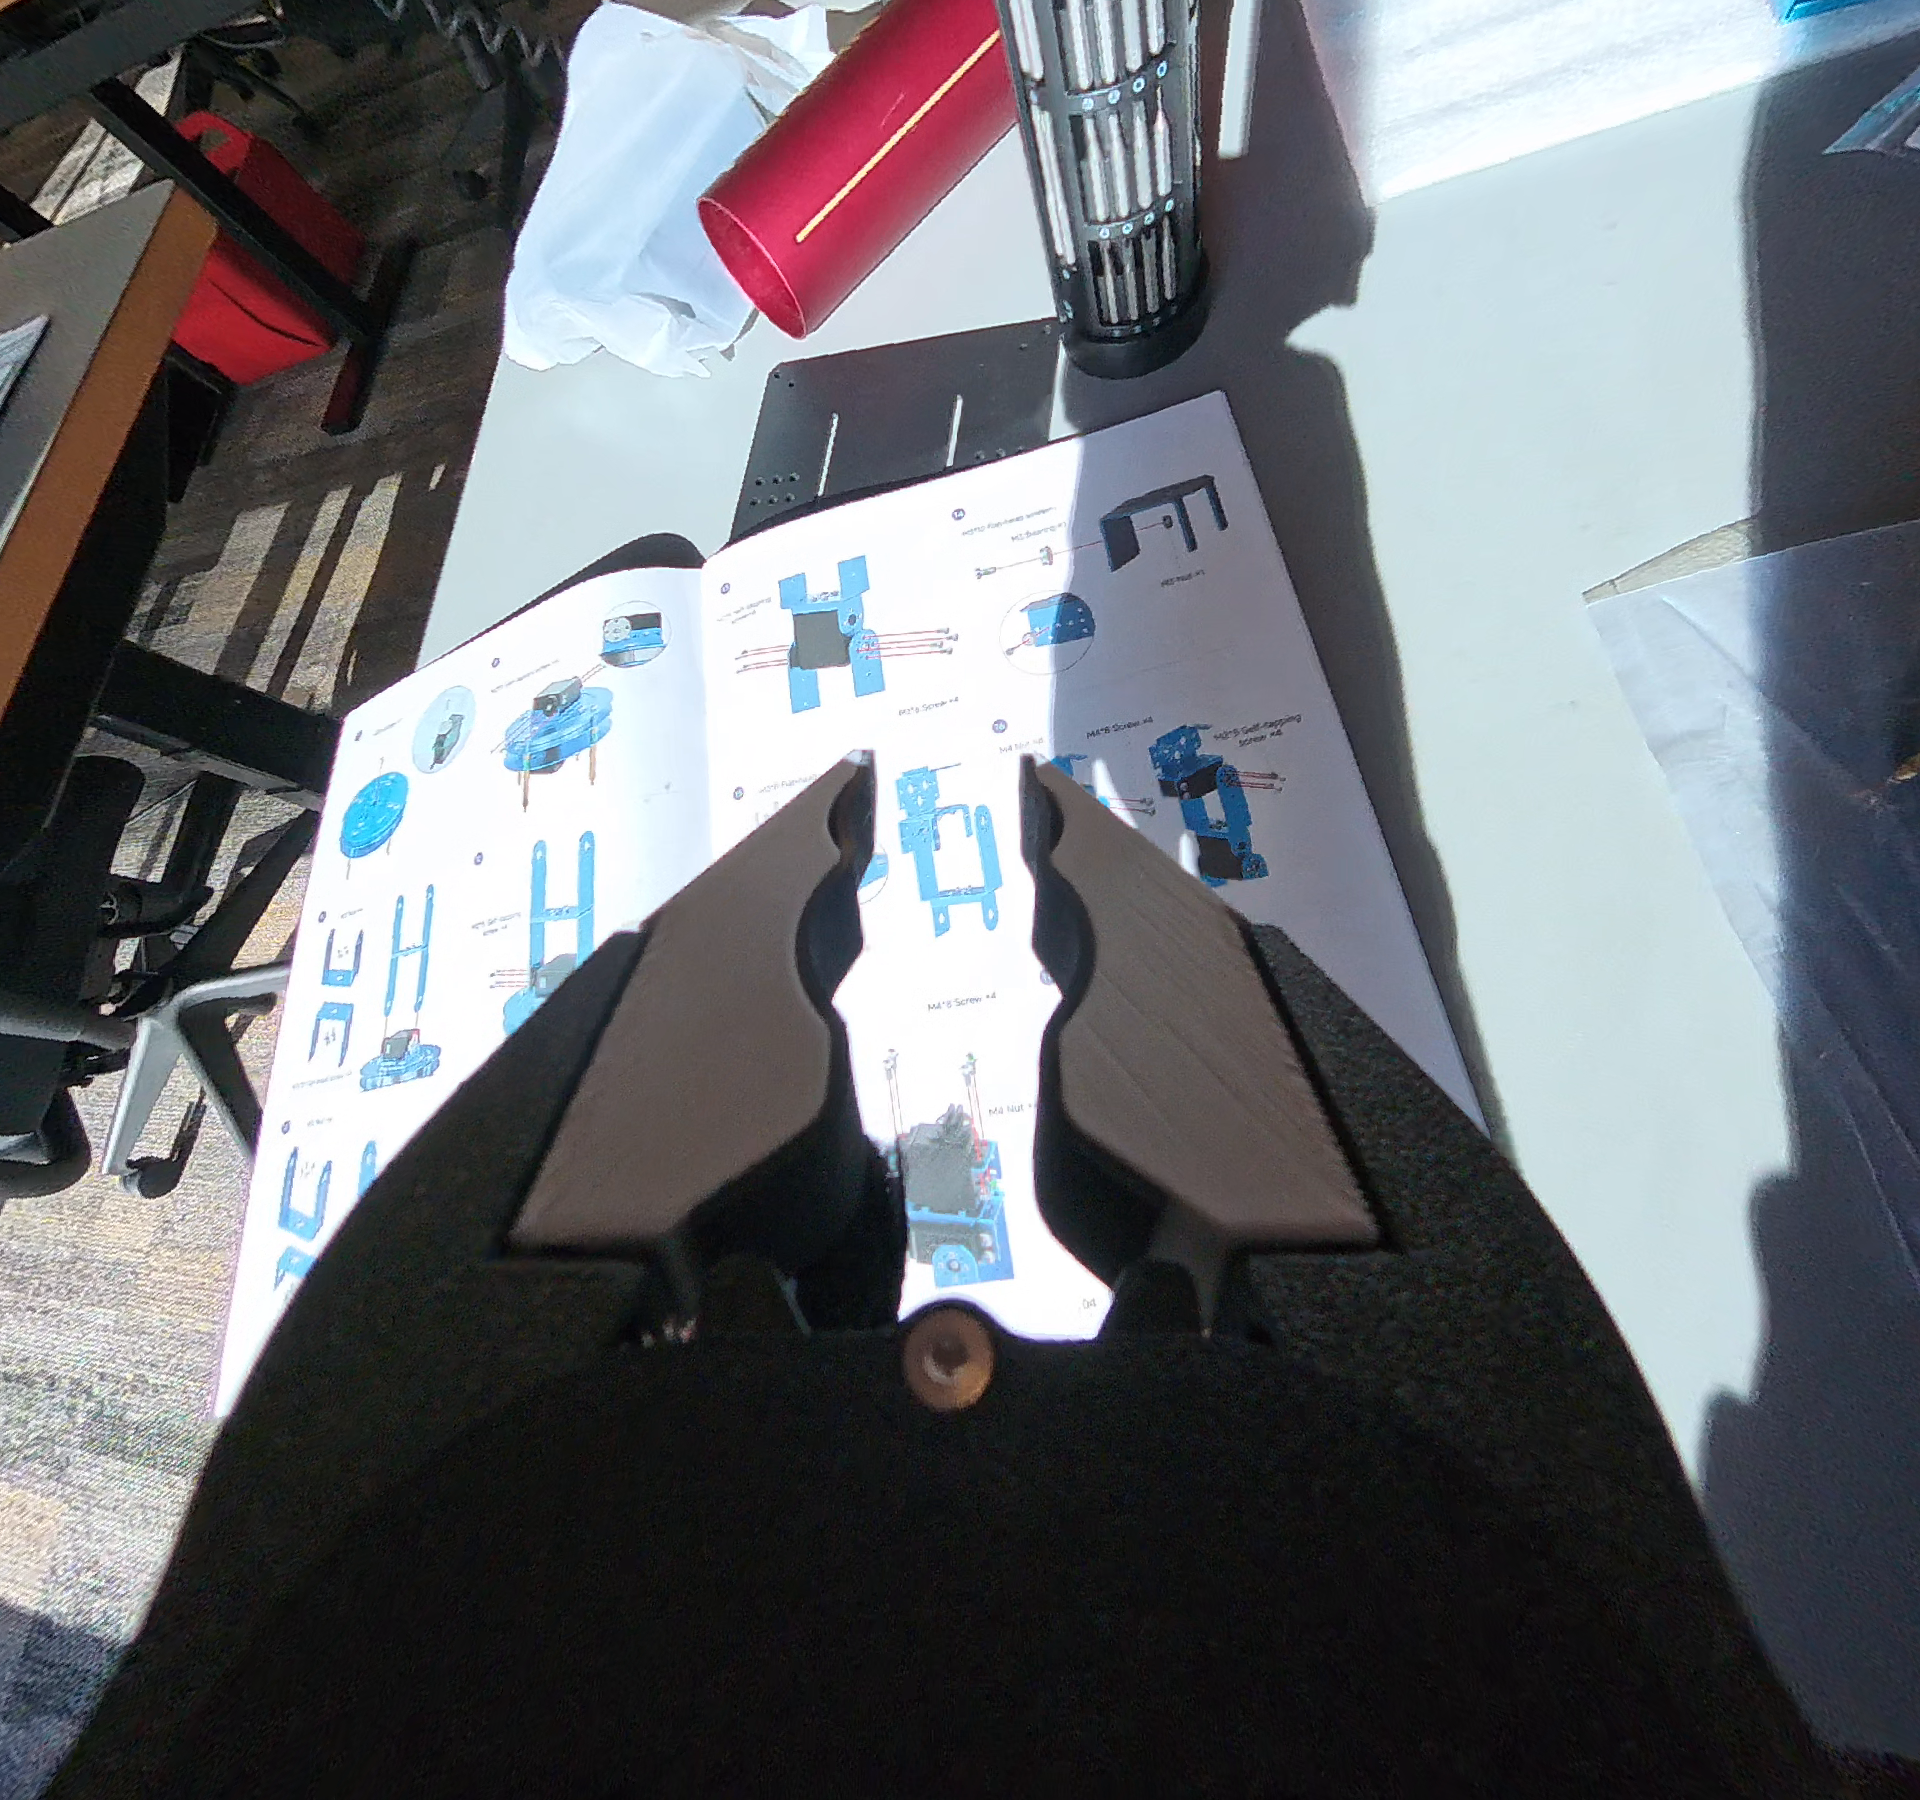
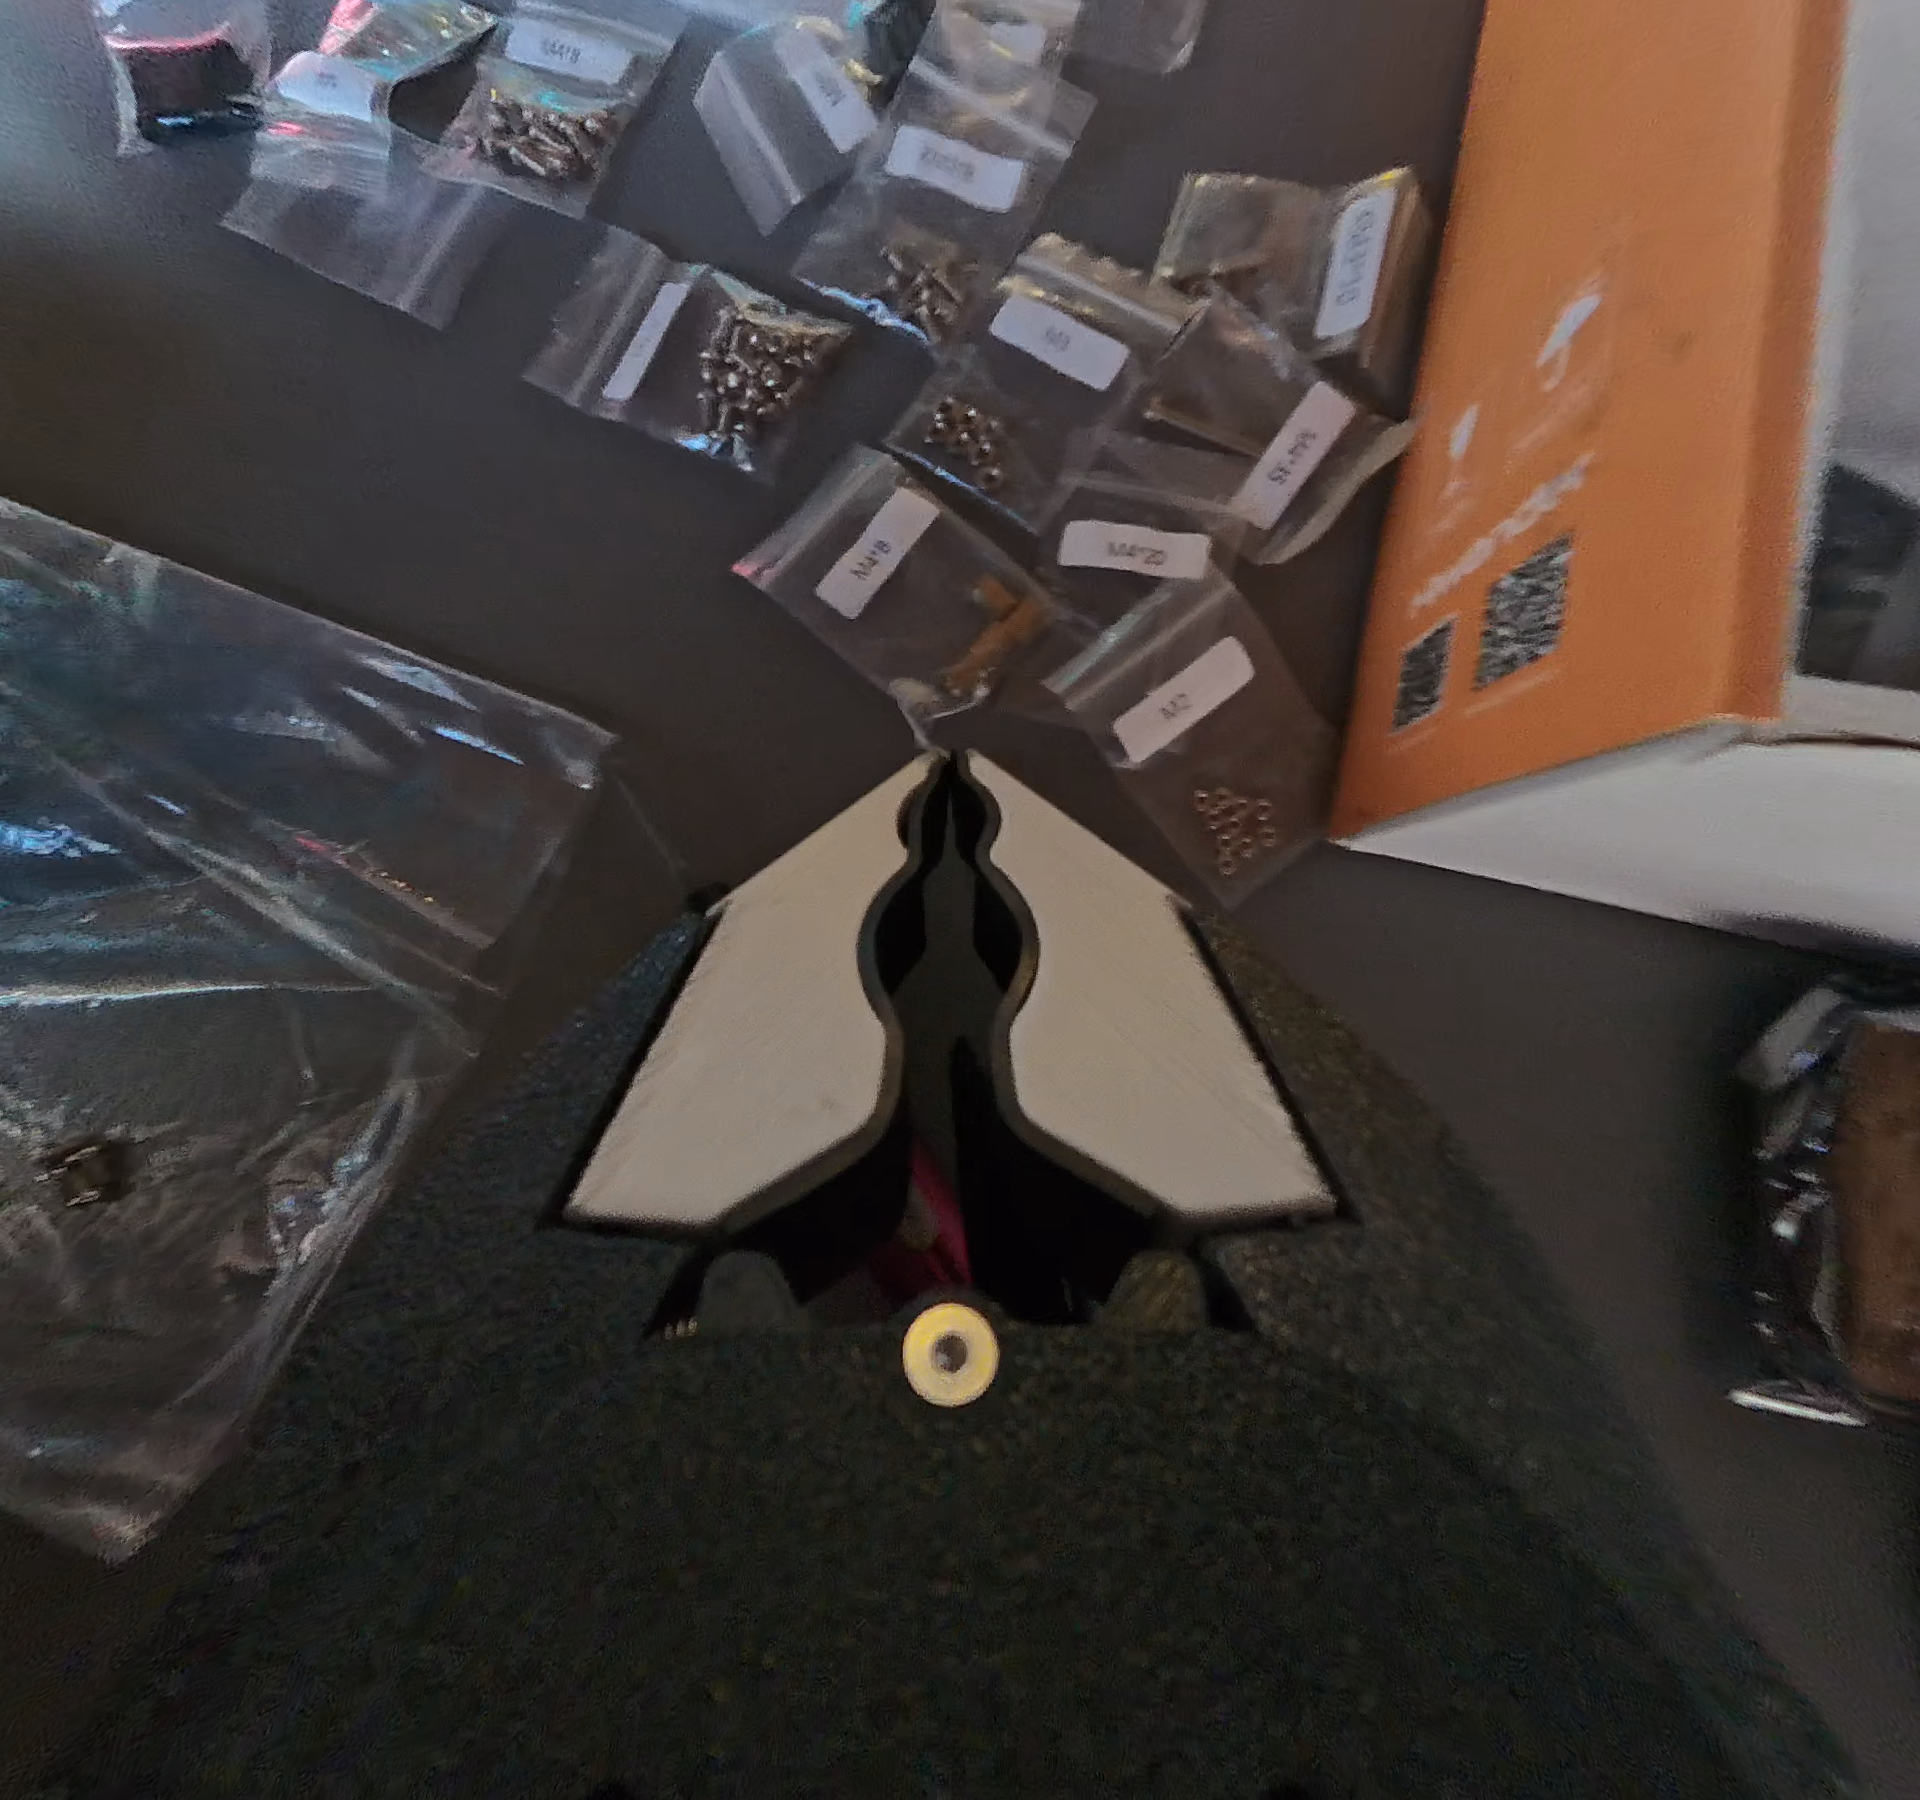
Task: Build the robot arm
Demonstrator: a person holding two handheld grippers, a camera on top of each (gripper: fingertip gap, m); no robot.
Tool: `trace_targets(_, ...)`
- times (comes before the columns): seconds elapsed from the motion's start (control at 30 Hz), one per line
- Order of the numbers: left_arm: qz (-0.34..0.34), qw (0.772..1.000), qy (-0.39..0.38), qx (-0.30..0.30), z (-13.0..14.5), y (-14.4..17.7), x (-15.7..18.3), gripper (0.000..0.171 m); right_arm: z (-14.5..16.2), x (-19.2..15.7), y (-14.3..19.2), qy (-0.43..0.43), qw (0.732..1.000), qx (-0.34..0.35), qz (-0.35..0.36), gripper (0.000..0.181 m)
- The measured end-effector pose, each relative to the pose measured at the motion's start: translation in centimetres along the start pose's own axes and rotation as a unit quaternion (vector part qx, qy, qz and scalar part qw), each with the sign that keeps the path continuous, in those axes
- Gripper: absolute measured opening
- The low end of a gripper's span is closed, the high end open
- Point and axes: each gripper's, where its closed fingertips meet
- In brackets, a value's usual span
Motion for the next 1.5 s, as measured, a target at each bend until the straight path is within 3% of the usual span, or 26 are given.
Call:
trace_targets(0.07, -0.005, 1.0, 0.001, -0.001, 0.3, 0.3, -0.4, 0.027, -0.4, 1.7, 1.1, 0.016, 0.999, 0.011, 0.043, 0.003)
trace_targets(0.17, -0.003, 1.0, 0.006, 0.001, 0.4, 0.7, -0.6, 0.027, 0.2, 3.1, 1.4, -0.003, 0.999, 0.008, 0.03, 0.039)
trace_targets(0.2, -0.002, 1.0, 0.007, 0.001, 0.5, 0.8, -0.7, 0.027, 0.4, 3.3, 1.2, -0.008, 1.0, 0.005, 0.021, 0.043)
trace_targets(0.33, -0.005, 1.0, 0.003, 0.002, 0.6, 1.1, -0.5, 0.027, 0.1, 3.7, 0.8, 0.013, 0.999, 0.001, 0.047, 0.039)
trace_targets(0.4, -0.004, 1.0, 0.004, 0.004, 0.5, 1.3, -0.3, 0.027, 0.3, 4.6, 0.7, 0.015, 0.997, -0.009, 0.08, 0.024)
trace_targets(0.6, -0.002, 1.0, 0.007, 0.003, 0.7, 1.5, -0.1, 0.027, 0.4, 3.1, -0.1, -0.008, 1.0, -0.01, 0.023, 0.0)
trace_targets(0.67, -0.004, 1.0, 0.004, 0.005, 0.6, 1.7, 0.0, 0.027, 0.1, 1.4, -0.4, -0.002, 1.0, -0.002, -0.01, 0.0)
trace_targets(0.8, 0.001, 1.0, 0.003, 0.009, 0.4, 2.1, 0.2, 0.027, -0.8, 0.7, -0.4, 0.017, 1.0, 0.013, -0.003, 0.0)
trace_targets(0.9, 0.005, 1.0, 0.0, 0.007, 0.7, 2.3, 0.4, 0.027, -1.2, 0.9, 0.2, 0.018, 1.0, 0.023, 0.002, 0.031)
trace_targets(1.03, 0.012, 1.0, -0.001, 0.006, 0.8, 2.3, 0.6, 0.027, -2.4, 1.1, 2.1, 0.022, 0.998, 0.052, 0.007, 0.034)
trace_targets(1.17, 0.037, 0.998, -0.026, 0.032, -1.7, 2.1, 1.5, 0.027, -6.3, -3.8, 2.7, 0.066, 0.987, 0.085, -0.116, 0.048)
trace_targets(1.23, 0.046, 0.996, -0.045, 0.055, -3.7, 2.1, 2.2, 0.027, -8.4, -6.5, 1.0, 0.107, 0.979, 0.067, -0.163, 0.048)
trace_targets(1.33, 0.067, 0.993, -0.06, 0.08, -5.6, 2.2, 3.7, 0.027, -9.4, -10.5, -4.3, 0.143, 0.964, 0.006, -0.222, 0.045)
trace_targets(1.5, 0.079, 0.993, -0.047, 0.081, -4.1, 2.6, 4.4, 0.027, -8.4, -11.9, -11.0, 0.155, 0.957, -0.079, -0.234, 0.037)
Point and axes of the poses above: each gripper's, where its closed fingertips meet, y back along the fingers, z out of its underside, x = y × z across the jaws, and after that the axes turned 13 degrees about -z, right-handed
